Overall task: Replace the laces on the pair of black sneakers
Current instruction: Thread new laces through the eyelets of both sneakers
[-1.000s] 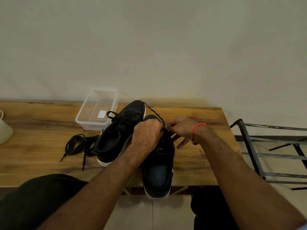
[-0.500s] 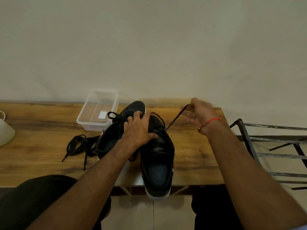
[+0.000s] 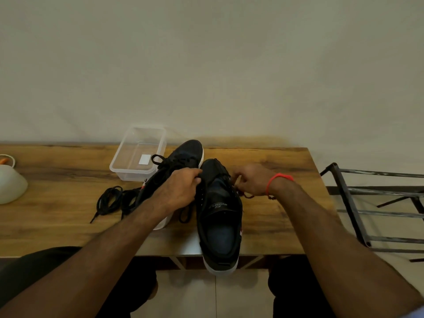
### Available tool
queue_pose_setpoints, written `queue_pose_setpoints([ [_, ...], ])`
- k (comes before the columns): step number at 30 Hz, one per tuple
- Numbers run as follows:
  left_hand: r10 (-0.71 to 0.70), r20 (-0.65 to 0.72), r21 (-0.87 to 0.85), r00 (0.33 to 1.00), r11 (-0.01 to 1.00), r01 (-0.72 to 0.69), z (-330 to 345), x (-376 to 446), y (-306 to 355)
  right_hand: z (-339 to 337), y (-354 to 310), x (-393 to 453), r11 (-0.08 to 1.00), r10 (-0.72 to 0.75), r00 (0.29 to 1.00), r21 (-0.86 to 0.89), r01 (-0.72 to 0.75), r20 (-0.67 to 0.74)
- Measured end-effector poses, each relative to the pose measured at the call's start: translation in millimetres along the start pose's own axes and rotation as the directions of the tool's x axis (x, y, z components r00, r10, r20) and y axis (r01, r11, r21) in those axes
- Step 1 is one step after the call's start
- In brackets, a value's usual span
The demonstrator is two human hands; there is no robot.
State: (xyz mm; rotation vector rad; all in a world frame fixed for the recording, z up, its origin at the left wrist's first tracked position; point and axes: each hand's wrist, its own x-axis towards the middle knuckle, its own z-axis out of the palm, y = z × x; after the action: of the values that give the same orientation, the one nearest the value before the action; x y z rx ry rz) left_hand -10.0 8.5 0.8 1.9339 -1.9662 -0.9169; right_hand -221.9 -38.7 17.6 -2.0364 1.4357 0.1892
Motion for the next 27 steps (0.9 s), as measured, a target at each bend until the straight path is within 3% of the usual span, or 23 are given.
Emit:
queue_pose_setpoints([
  [2,-0.001,0.023,0.001,1.0,1.0,0.001,1,-2,-1,-13,6,-3,0.999,0.041,0.999,0.021,-0.041,-0.031],
  [4,-0.015,0.038,0.009,0.999,1.0,0.015,4,0,-2,-30,21,-6,0.983,0.159,0.966,0.128,-0.135,-0.205],
  [5,-0.018,0.043,0.021,0.999,1.0,0.017,5,2,-2,-38,30,-8,0.952,0.26,0.893,0.251,-0.174,-0.367],
  [6,-0.01,0.04,0.036,0.999,0.999,0.008,6,3,-2,-46,39,-11,0.904,0.378,0.754,0.388,-0.178,-0.537],
  [7,0.006,0.034,0.049,0.999,0.999,-0.008,6,3,-2,-52,48,-14,0.867,0.466,0.572,0.477,-0.143,-0.675],
  [8,0.024,0.025,0.057,0.999,0.998,-0.025,7,4,-2,-56,56,-17,0.863,0.496,0.423,0.485,-0.14,-0.759],
  [9,0.039,0.017,0.061,0.999,0.997,-0.04,7,4,-2,-58,63,-16,0.877,0.481,0.362,0.44,-0.194,-0.799],
  [10,0.045,0.012,0.065,0.999,0.997,-0.046,8,5,-3,-57,65,-16,0.894,0.443,0.395,0.361,-0.266,-0.805],
  [12,0.043,0.023,0.075,0.999,0.996,-0.045,9,5,-3,-51,60,-11,0.93,0.342,0.621,0.16,-0.331,-0.705],
  [14,0.042,0.043,0.07,0.998,0.997,-0.045,11,4,-3,-39,45,-4,0.976,0.184,0.85,-0.013,-0.219,-0.493],
  [16,0.051,0.046,0.048,0.998,0.997,-0.053,11,3,-3,-24,27,2,0.998,0.051,0.977,-0.014,-0.055,-0.209],
  [18,0.055,0.013,0.053,0.998,0.997,-0.056,12,1,-6,-9,10,6,0.999,-0.007,1.0,0.034,0.008,-0.019],
  [19,0.052,-0.01,0.065,0.999,0.997,-0.051,13,1,-7,-3,5,8,0.999,-0.031,0.999,0.021,0.032,-0.005],
  [22,0.039,-0.069,0.131,0.997,0.991,-0.029,14,-3,-6,3,-2,11,0.999,-0.041,0.996,-0.019,0.04,-0.074],
  [27,-0.021,-0.182,0.197,0.983,0.979,0.057,1,-2,-4,-16,22,5,0.991,0.104,0.992,-0.074,-0.109,-0.071],
])
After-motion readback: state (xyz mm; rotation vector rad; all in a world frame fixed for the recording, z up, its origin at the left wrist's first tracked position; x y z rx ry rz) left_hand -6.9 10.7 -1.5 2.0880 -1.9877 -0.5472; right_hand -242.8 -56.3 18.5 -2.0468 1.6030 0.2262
